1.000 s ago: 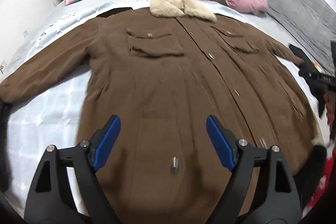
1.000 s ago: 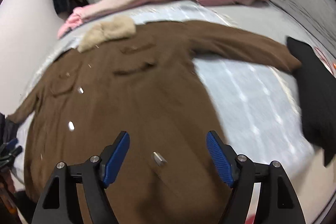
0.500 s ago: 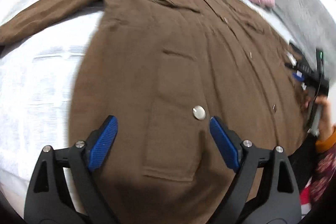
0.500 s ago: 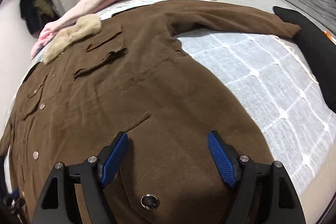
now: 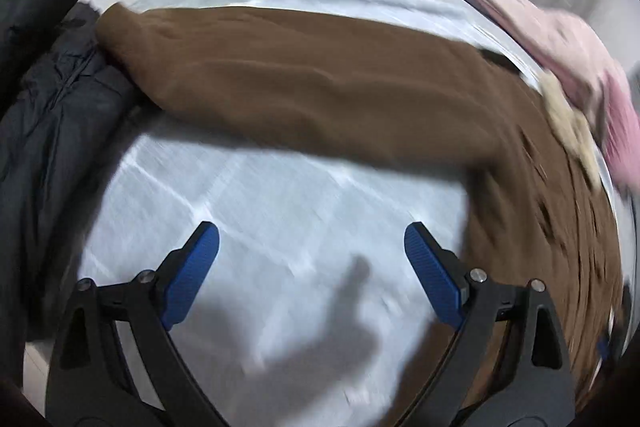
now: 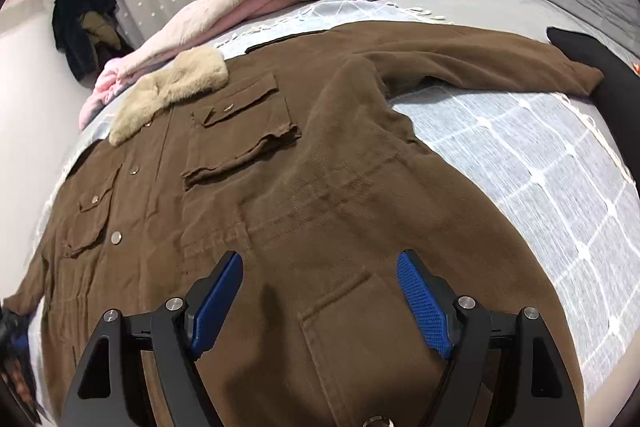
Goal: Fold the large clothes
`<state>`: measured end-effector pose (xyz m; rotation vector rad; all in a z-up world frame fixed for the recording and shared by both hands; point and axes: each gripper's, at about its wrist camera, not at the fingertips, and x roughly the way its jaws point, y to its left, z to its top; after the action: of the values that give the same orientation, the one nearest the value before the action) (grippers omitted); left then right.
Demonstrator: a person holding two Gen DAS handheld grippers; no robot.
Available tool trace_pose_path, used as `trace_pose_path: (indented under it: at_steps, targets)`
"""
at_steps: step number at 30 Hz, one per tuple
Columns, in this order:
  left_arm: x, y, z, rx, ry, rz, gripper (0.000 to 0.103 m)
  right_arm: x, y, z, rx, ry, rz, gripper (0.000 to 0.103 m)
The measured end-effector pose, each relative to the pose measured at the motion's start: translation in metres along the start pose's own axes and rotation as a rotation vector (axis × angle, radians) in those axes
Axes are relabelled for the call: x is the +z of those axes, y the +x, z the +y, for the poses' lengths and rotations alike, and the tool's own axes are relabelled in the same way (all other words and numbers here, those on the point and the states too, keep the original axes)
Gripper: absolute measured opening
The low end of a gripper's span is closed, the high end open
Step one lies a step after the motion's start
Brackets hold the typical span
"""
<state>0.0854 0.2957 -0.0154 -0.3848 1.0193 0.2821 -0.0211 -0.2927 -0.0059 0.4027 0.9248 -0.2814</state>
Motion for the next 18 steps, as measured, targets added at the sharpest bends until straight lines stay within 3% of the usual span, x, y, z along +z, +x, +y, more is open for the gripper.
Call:
trace_pose_path:
  at_steps: [3,6,11,13,14,15,16,18]
  targets:
    - [0.019,0.02,0.018,-0.024,-0.075,-0.019,0.094,0.002,0.006,0.003,0.007,-0.017,0.015,0.081]
    - [0.032,0.035,0.036,0.003,-0.164,-0.057,0.094,0.005,0.016,0.01,0.006,-0.035,0.042,0.081]
    - [0.047,0.045,0.042,0.018,-0.264,-0.176,0.091,0.004,0.025,0.024,-0.018,-0.12,0.049,0.081]
    - [0.054,0.047,0.046,0.043,-0.293,-0.216,0.075,0.004,0.027,0.029,-0.023,-0.156,0.044,0.081]
    - [0.058,0.047,0.047,0.076,-0.314,-0.231,0.052,0.004,0.028,0.031,-0.028,-0.169,0.043,0.081]
    - [0.063,0.046,0.048,0.087,-0.331,-0.242,0.017,0.004,0.029,0.032,-0.032,-0.177,0.042,0.081]
    - [0.069,0.044,0.049,0.1,-0.351,-0.239,0.009,0.004,0.029,0.032,-0.033,-0.182,0.042,0.081]
    - [0.077,0.028,0.044,0.057,-0.378,-0.267,0.007,0.005,0.029,0.034,-0.038,-0.195,0.038,0.081]
